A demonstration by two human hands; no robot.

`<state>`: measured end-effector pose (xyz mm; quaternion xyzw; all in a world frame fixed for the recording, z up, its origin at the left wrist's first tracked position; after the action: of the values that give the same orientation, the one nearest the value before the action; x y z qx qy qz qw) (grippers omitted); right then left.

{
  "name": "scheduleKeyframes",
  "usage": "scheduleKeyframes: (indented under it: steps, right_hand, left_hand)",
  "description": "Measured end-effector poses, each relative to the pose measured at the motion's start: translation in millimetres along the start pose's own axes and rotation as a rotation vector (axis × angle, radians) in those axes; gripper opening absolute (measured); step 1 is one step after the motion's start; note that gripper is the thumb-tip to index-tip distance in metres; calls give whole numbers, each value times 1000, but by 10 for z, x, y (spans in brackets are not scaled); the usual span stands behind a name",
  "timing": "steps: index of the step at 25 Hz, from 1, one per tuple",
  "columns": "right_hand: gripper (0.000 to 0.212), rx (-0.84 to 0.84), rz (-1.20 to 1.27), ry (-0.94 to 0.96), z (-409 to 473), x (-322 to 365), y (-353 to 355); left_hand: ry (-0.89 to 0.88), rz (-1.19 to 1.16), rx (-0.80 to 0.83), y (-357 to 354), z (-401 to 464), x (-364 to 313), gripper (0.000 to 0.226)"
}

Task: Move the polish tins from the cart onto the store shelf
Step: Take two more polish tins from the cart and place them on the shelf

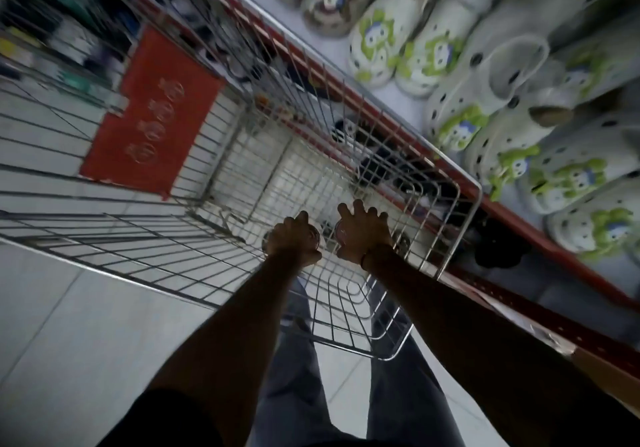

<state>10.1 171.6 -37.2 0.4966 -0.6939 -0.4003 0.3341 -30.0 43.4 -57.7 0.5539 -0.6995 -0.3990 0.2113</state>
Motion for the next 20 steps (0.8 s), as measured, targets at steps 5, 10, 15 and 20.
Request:
scheduleKeyframes:
  steps: [5, 10, 15, 20]
  right_hand:
    - [75, -366, 312, 45, 167, 295, 1868]
    - [64, -733, 416, 133, 16, 533, 3955]
    - [70, -1073, 524, 141, -639, 204, 5549]
    - [74, -1282, 559, -109, -1361, -1015, 6112]
  left_hand:
    - [107, -318, -332, 1759, -146, 344, 97]
    - [-19, -481, -802, 3802, -662, 370, 76]
    - [-301, -543, -1150, 5335, -1350, -230, 73]
    - [-622, -601, -1272, 5782, -1720, -1483, 72]
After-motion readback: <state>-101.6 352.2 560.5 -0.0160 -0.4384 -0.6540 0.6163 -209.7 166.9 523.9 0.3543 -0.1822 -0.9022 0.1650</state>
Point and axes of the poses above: each hand's wrist, its own z-axis towards the middle knuckle, its own y-axis out of the back of the hand, x = y × z, the point moved 10 cm from there along z, towards the middle knuckle, and after that the axes turned 14 degrees about -x, right-handed, at the moved point
